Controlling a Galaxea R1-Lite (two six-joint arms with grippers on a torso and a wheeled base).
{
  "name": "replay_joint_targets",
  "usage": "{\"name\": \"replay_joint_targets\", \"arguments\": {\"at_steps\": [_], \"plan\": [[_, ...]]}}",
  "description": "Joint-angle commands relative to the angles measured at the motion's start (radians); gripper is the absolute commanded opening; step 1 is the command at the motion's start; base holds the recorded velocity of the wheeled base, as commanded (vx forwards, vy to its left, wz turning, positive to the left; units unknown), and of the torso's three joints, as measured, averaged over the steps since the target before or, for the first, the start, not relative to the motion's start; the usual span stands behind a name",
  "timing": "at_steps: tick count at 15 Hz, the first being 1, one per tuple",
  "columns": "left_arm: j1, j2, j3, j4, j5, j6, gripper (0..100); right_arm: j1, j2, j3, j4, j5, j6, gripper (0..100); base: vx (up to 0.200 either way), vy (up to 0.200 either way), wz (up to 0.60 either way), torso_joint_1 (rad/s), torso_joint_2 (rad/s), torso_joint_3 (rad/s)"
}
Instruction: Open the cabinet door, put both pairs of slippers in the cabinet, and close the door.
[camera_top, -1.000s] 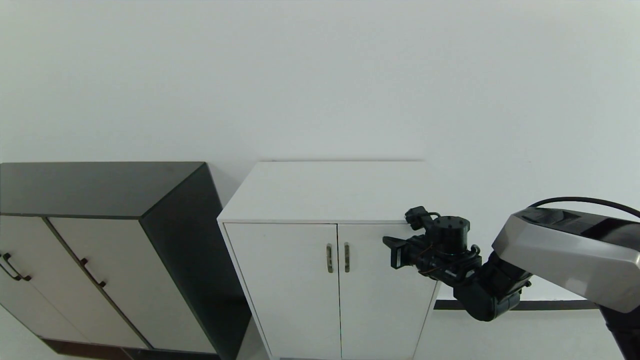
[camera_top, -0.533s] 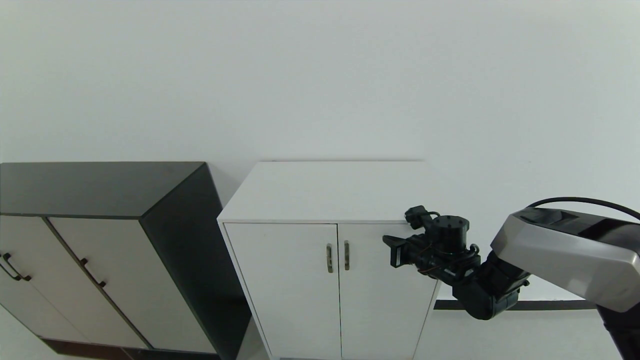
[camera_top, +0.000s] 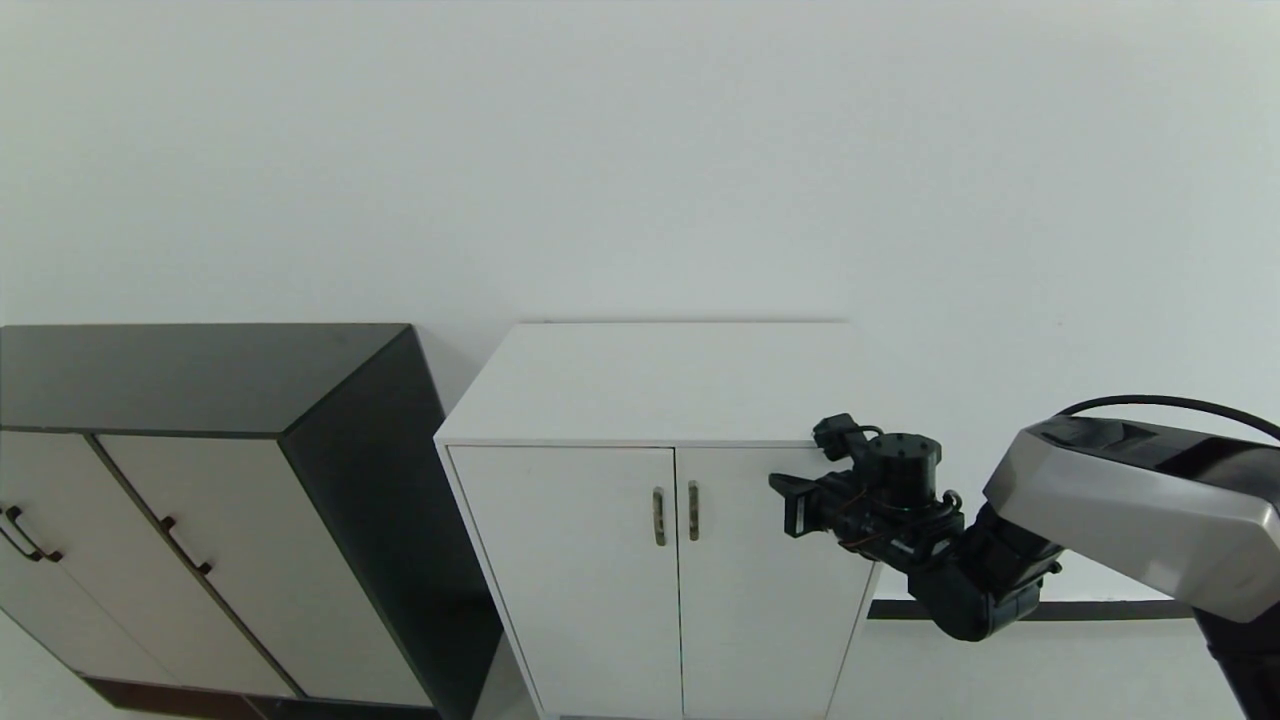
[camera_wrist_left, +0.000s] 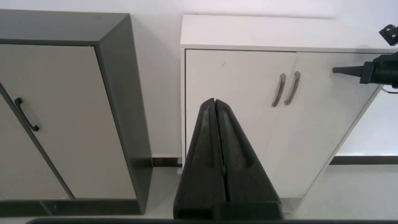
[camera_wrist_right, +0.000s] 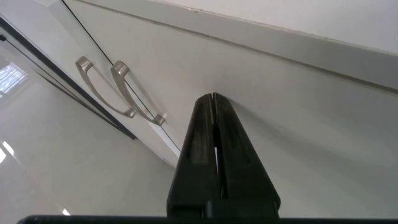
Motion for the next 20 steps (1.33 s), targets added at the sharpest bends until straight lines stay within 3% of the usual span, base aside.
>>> {"name": "replay_joint_targets", "arguments": {"at_steps": [1,5,9,11,13,15,16,19,20], "plan": [[0.000,0.001,0.000,0.000,0.000,0.000,0,0.002,-0.026,0.021,-0.001,0.001,0.000,0,0.000,0.000,0.00,0.000,0.00,0.000],[0.000,0.000,0.000,0.000,0.000,0.003,0,0.022,-0.142,0.170,-0.007,-0.019,-0.003,0,0.000,0.000,0.00,0.000,0.00,0.000],[0.000,0.000,0.000,0.000,0.000,0.003,0,0.025,-0.420,0.453,-0.011,-0.096,-0.007,0,0.000,0.000,0.00,0.000,0.00,0.000],[0.000,0.000,0.000,0.000,0.000,0.003,0,0.025,-0.590,0.630,-0.010,-0.165,-0.032,0,0.000,0.000,0.00,0.000,0.00,0.000],[0.000,0.000,0.000,0.000,0.000,0.000,0,0.022,-0.820,0.875,-0.005,-0.298,-0.083,0,0.000,0.000,0.00,0.000,0.00,0.000],[0.002,0.000,0.000,-0.002,0.000,0.000,0,0.013,-0.985,1.004,0.031,-0.398,-0.081,0,0.000,0.000,0.00,0.000,0.00,0.000],[0.000,0.000,0.000,0.000,0.000,-0.002,0,-0.007,-1.090,1.004,0.163,-0.455,-0.070,0,0.000,0.000,0.00,0.000,0.00,0.000],[0.002,0.001,0.000,0.000,0.000,-0.002,0,-0.024,-1.434,0.992,0.556,-0.438,-0.087,0,0.000,0.000,0.00,0.000,0.00,0.000],[0.000,0.001,0.000,0.000,0.000,-0.002,0,-0.024,-1.630,0.983,0.774,-0.426,-0.090,0,0.000,0.000,0.00,0.000,0.00,0.000]]}}
